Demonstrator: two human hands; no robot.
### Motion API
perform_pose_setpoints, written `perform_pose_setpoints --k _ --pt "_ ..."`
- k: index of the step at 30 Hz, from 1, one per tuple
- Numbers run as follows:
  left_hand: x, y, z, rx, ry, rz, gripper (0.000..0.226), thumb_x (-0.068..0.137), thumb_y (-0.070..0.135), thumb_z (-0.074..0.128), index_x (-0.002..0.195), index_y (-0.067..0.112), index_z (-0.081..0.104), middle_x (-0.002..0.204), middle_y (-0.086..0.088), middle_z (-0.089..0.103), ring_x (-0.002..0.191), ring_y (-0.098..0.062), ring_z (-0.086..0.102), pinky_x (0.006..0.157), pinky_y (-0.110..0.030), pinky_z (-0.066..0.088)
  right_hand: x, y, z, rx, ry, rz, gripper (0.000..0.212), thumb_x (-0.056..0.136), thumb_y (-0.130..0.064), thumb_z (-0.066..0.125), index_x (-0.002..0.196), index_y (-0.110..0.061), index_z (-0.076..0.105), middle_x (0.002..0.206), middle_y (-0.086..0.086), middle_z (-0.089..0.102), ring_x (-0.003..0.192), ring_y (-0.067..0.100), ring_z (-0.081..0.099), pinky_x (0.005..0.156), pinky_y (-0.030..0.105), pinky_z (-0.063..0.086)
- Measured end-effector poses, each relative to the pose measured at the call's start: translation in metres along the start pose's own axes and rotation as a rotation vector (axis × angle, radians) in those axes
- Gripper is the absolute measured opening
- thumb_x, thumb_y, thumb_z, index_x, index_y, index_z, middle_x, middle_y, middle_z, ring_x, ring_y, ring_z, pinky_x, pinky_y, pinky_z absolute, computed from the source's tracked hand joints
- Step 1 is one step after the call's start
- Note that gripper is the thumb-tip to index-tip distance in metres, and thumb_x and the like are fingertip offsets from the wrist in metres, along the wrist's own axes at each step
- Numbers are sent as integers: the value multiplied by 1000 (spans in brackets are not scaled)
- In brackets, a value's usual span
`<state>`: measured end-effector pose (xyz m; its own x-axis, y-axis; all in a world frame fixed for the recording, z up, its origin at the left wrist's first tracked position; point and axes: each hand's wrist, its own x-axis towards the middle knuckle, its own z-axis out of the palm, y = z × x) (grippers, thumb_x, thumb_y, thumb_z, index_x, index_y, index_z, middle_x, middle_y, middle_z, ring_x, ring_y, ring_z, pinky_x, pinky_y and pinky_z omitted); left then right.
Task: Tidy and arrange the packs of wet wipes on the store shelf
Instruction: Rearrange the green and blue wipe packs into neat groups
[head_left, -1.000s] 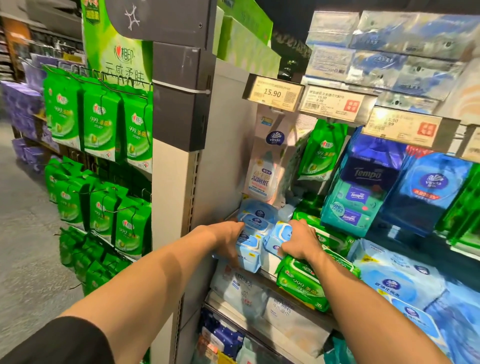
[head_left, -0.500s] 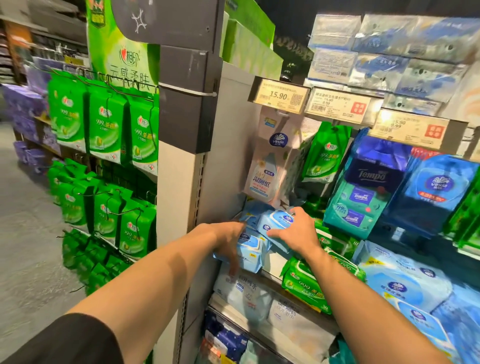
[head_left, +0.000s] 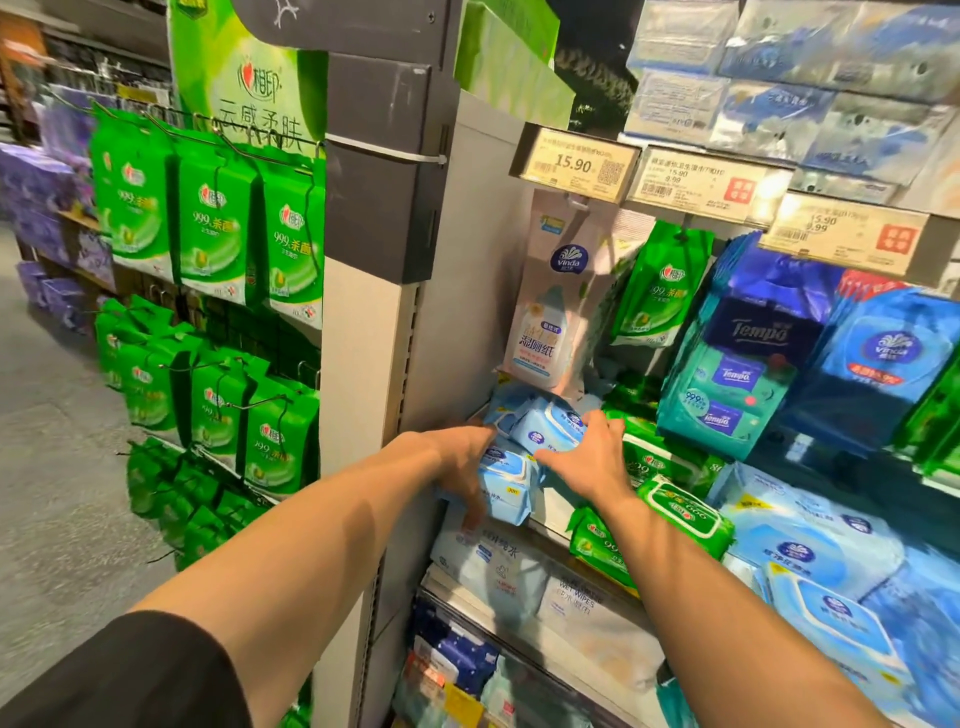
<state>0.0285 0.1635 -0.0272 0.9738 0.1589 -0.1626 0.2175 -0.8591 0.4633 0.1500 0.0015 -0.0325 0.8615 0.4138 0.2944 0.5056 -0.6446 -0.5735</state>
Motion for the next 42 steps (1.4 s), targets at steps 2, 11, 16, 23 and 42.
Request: perform_pose_setpoints --k 2,11,16,23,42 --pt "0 0 0 -8 -1 0 90 37 34 98 112 27 49 106 10 62 95 -11 61 89 -32 53 -2 0 0 74 45 36 73 59 -30 89 115 -8 48 114 8 39 101 23 47 89 29 42" --pt "-3 0 -3 -17 -6 -5 80 48 33 96 111 27 48 109 6 59 95 -14 59 89 -34 54 0 -23 7 291 182 216 94 52 -19 92 123 -5 33 122 15 39 108 31 46 85 36 47" --pt "-2 0 -4 -15 -21 -18 84 48 35 96 115 27 47 112 7 58 99 -14 58 92 -35 53 -1 -21 15 401 96 395 87 52 -29 94 116 3 45 109 11 55 95 28 57 80 40 55" --pt "-1 3 -6 0 -46 -28 86 48 35 96 117 25 47 112 5 57 98 -15 58 90 -33 53 32 8 51 382 33 392 93 18 -54 83 99 -12 62 92 5 70 78 22 69 67 40 61" --pt "14 -2 -5 -88 -97 -21 96 43 28 97 124 26 47 110 6 65 101 -15 64 96 -38 52 13 -41 49 550 44 458 60 54 -17 90 99 -13 49 97 7 63 83 26 63 71 34 54"
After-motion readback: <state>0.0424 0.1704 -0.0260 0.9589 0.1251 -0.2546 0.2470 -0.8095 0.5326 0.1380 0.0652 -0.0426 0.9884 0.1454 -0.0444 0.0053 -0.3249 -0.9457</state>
